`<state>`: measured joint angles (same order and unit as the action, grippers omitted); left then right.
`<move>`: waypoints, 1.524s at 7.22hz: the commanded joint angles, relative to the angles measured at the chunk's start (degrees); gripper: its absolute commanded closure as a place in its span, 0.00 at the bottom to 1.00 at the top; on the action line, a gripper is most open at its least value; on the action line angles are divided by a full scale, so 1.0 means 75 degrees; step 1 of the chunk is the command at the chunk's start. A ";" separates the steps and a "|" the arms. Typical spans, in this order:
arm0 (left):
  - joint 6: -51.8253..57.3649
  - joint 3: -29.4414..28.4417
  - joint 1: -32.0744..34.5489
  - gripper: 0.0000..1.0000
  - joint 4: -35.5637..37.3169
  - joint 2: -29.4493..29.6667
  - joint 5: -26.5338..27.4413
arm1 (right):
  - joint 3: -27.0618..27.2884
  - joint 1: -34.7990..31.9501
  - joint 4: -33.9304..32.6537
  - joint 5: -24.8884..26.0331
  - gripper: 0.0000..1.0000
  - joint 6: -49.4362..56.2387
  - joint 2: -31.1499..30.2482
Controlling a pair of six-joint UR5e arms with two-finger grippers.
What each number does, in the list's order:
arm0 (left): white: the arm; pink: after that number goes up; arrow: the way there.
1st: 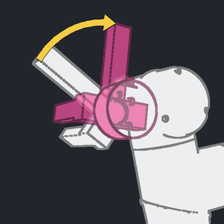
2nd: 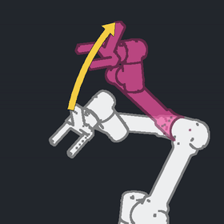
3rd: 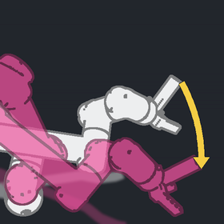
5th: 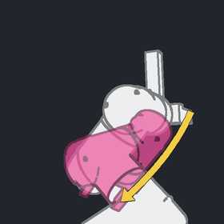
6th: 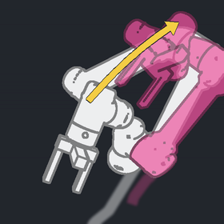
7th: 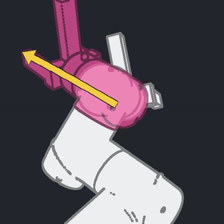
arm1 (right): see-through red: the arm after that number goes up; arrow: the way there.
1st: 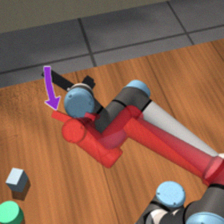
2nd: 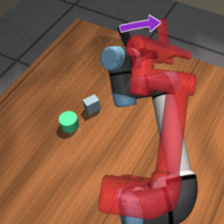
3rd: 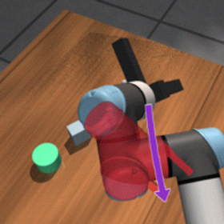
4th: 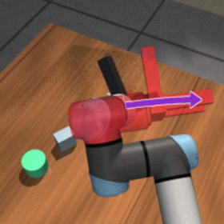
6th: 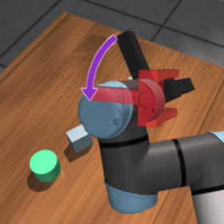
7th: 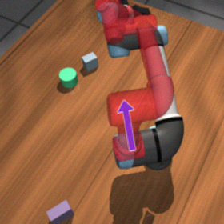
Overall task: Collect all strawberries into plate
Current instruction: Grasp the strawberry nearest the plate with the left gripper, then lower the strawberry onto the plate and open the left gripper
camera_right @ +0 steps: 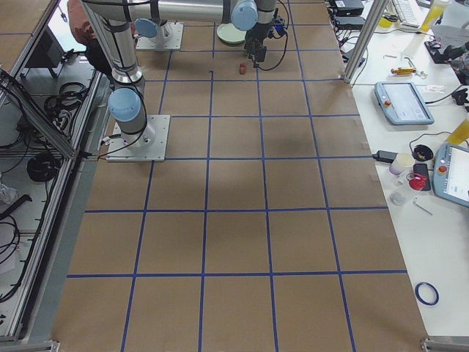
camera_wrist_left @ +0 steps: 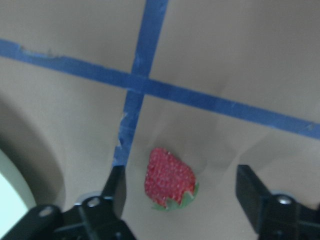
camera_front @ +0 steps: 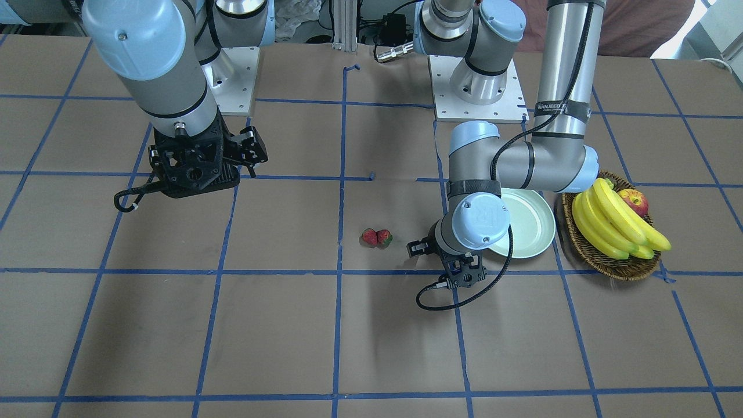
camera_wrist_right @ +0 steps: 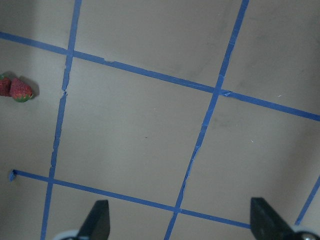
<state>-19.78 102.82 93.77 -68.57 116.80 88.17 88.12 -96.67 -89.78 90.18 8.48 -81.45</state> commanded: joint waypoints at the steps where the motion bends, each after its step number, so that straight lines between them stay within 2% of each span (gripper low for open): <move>1: 0.0001 -0.0022 0.0001 1.00 -0.0185 -0.0092 0.0045 | -0.0019 -0.0002 -0.0076 0.0010 0.00 -0.0006 -0.0004; 4: 0.0036 -0.0243 -0.0022 1.00 -0.0324 -0.0431 0.0266 | -0.0008 0.0010 -0.0030 0.0034 0.00 -0.0006 0.0008; 6: 0.0676 -0.0374 -0.0185 1.00 -0.1702 -0.0841 0.1281 | -0.0007 -0.0002 -0.0076 0.0057 0.00 -0.0064 -0.0004; 7: 0.0901 -0.0327 -0.0500 1.00 -0.2126 -0.0970 0.1368 | 0.0004 -0.0013 -0.0111 0.0057 0.00 -0.0065 0.0008; 8: 0.1228 -0.0280 -0.0747 1.00 -0.2559 -0.1018 0.1775 | 0.0004 -0.0013 -0.0100 0.0057 0.00 -0.0076 0.0008; 9: 0.1556 -0.0245 -0.0935 1.00 -0.2587 -0.0995 0.2243 | 0.0004 -0.0013 -0.0100 0.0057 0.00 -0.0076 0.0019; 11: 0.2770 -0.0011 -0.1659 1.00 -0.2506 -0.0762 0.2457 | 0.0004 -0.0025 -0.0123 0.0057 0.00 -0.0076 0.0031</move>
<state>-5.23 101.88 84.70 -87.57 110.14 104.96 88.15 -96.82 -90.57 90.62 7.92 -81.29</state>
